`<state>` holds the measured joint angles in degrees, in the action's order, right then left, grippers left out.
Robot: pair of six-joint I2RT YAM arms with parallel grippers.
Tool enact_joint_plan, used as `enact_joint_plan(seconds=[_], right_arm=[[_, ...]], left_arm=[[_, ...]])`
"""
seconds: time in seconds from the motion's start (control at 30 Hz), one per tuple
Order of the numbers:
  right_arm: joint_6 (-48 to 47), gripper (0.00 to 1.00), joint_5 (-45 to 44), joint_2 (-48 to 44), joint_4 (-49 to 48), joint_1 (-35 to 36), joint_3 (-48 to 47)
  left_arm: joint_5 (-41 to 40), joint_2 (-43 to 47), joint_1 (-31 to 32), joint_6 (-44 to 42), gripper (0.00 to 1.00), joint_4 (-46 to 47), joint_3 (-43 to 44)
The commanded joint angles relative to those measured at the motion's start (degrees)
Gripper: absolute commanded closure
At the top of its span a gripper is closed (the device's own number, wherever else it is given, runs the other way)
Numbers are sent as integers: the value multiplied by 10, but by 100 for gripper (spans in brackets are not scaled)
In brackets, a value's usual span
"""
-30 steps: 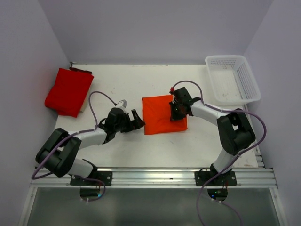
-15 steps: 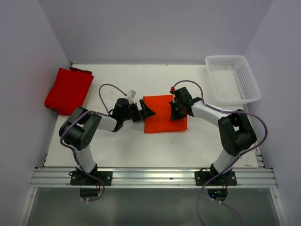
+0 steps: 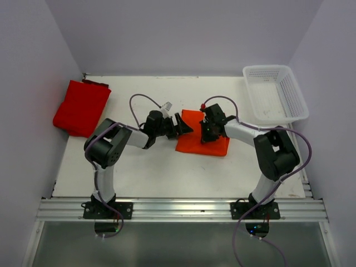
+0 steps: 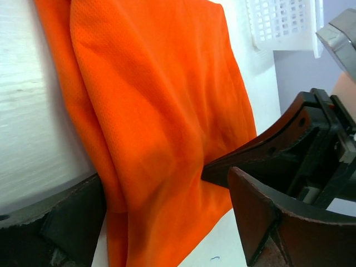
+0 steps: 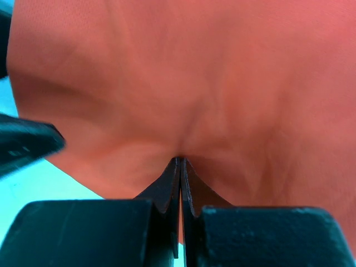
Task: Fold and stack the t-shirts
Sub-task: Neatly place the folded tshirt to the corner
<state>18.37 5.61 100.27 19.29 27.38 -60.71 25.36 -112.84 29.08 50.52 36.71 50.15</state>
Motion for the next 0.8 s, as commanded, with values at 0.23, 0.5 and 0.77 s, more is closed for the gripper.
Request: enact_joint_plan(seconds=[0.23, 0.5, 0.77], right_arm=[[-2, 100, 5, 14, -25, 4, 3], [3, 100, 1, 15, -26, 6, 9], [4, 100, 0, 19, -25, 11, 9]], left_arm=[[28, -67, 31, 32, 25, -13, -8], [14, -86, 31, 32, 21, -23, 9], [28, -133, 31, 43, 61, -12, 44]])
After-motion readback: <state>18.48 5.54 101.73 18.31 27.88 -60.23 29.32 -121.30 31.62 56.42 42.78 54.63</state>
